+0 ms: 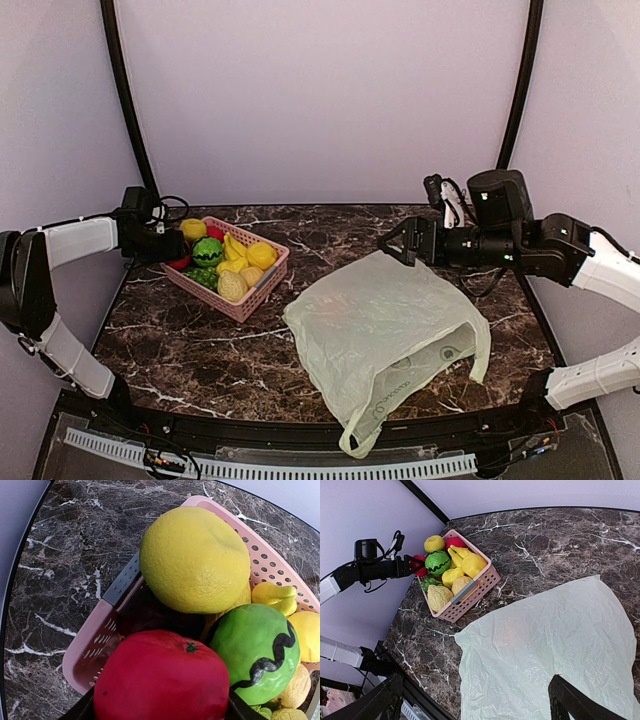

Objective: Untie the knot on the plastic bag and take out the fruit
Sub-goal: Place the fake fruit in the bin.

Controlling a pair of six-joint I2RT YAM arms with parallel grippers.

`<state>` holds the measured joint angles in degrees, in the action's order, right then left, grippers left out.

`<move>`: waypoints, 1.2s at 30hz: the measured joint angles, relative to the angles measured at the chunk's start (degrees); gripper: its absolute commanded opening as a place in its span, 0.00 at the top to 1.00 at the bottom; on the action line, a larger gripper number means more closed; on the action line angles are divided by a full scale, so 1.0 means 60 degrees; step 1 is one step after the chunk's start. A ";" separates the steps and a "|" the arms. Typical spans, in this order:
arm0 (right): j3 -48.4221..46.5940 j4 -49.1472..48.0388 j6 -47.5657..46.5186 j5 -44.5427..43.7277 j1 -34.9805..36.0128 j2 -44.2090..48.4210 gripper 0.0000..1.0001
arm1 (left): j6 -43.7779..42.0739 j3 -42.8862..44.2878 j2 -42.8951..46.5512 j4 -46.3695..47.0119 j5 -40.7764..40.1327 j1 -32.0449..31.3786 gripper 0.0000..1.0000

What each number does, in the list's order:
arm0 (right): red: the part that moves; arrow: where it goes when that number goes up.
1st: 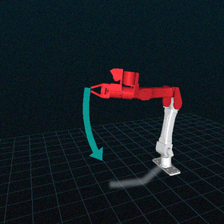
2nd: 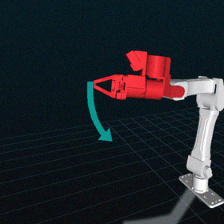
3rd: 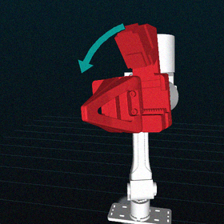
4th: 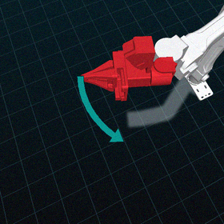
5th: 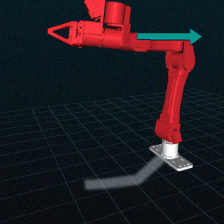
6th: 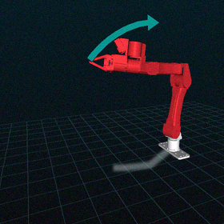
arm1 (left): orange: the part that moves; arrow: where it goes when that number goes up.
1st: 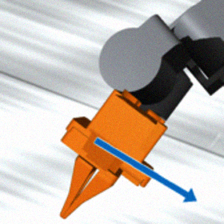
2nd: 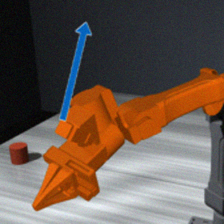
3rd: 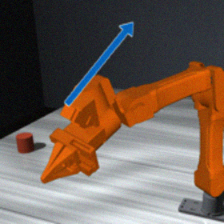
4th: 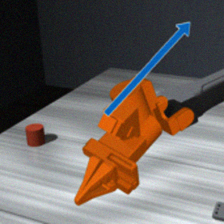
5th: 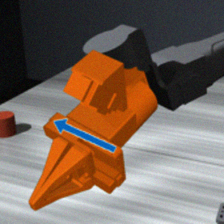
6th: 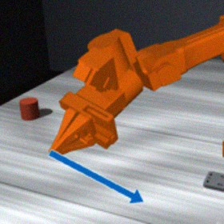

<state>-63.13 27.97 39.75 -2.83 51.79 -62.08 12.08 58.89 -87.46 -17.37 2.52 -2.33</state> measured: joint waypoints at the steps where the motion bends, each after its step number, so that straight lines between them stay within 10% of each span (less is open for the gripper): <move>1: 0.0011 0.0004 0.0000 0.0000 0.0000 0.0000 0.01 | 0.0000 0.0000 -0.0011 0.0004 0.0000 0.0007 0.45; 17: 0.0044 0.0066 0.0004 0.0007 0.0000 0.0000 0.01 | -0.0076 0.0004 -0.0015 -0.0015 -0.0058 0.0033 0.05; 36: 0.0029 0.0667 -0.0295 -0.0095 0.0000 0.0000 0.01 | -0.0342 0.0000 0.2645 -0.0780 -0.0867 -0.0135 0.03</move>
<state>-62.96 31.97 37.98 -3.40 51.79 -62.08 10.02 58.89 -71.59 -22.04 -2.68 -3.14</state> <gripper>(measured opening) 0.986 0.975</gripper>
